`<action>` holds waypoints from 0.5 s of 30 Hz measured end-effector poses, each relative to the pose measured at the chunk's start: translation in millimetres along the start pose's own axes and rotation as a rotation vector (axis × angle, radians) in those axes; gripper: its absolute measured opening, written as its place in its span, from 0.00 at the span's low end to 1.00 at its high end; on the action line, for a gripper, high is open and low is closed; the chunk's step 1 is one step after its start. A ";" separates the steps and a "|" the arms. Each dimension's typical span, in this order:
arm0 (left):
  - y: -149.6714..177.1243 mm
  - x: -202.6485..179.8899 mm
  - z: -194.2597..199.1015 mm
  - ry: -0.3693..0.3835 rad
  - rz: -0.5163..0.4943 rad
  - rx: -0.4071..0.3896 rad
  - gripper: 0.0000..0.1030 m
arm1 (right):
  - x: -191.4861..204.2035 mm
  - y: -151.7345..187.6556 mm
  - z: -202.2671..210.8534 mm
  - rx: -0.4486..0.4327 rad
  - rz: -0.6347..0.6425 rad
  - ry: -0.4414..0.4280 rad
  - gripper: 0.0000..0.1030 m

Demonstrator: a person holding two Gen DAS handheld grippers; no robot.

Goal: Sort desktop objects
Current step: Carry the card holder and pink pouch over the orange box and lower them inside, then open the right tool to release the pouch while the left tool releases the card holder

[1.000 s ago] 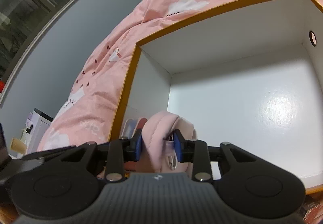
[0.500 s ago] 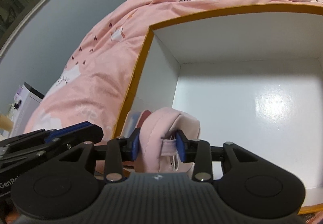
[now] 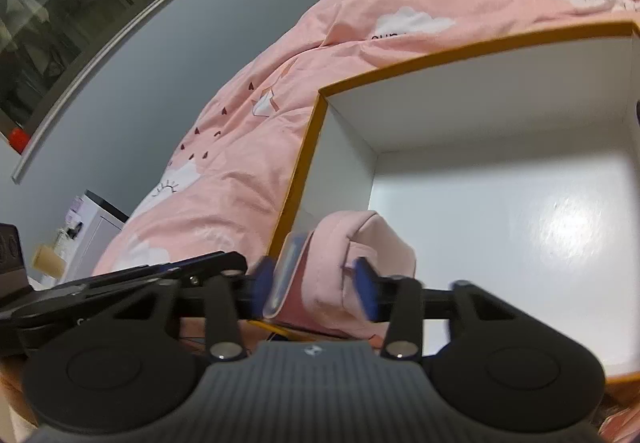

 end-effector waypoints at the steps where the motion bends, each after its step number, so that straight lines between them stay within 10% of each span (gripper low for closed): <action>1: 0.0 -0.2 0.0 -0.001 0.000 0.000 0.20 | -0.1 0.4 -3.0 0.004 0.004 0.012 0.30; 7: 1.4 -3.7 3.6 -0.005 -0.010 -0.014 0.20 | -3.3 5.6 -10.7 0.014 -0.002 -0.009 0.23; 15: 2.3 -16.7 9.4 -0.022 -0.045 -0.069 0.23 | 4.8 7.6 8.0 -0.062 0.059 -0.024 0.46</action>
Point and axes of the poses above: each gripper's, at about its wrist camera, not at the fingertips, and z roughly against the way its jaws point, x to its left, y to its underside, the point moved 3 cm from there along -z, roughly the way its jaws point, and after that the axes turned 5 degrees about x, right-handed, at the moved point
